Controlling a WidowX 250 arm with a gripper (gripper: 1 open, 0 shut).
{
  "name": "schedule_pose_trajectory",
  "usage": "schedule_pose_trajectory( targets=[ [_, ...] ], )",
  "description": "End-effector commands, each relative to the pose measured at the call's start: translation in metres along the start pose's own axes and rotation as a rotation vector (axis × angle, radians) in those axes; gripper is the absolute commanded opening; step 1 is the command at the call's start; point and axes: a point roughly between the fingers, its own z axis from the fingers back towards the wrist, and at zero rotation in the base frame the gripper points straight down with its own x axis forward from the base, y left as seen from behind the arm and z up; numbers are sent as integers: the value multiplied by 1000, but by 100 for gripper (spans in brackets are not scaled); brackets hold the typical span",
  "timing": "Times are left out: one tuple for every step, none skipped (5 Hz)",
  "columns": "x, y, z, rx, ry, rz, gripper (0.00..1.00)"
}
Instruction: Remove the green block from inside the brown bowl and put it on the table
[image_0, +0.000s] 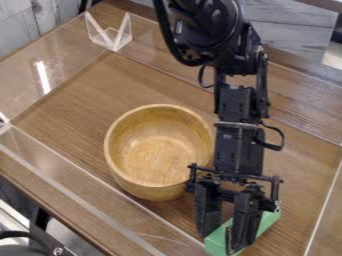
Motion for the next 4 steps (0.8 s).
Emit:
schedule_pose_trajectory(
  targets=[
    [2, -4, 14, -7, -37, -19, 0],
    [1, -5, 16, -14, -29, -18, 0],
    [0, -5, 17, -21, -22, -17, 0],
    [-1, -6, 18, -28, -15, -17, 0]
  ],
)
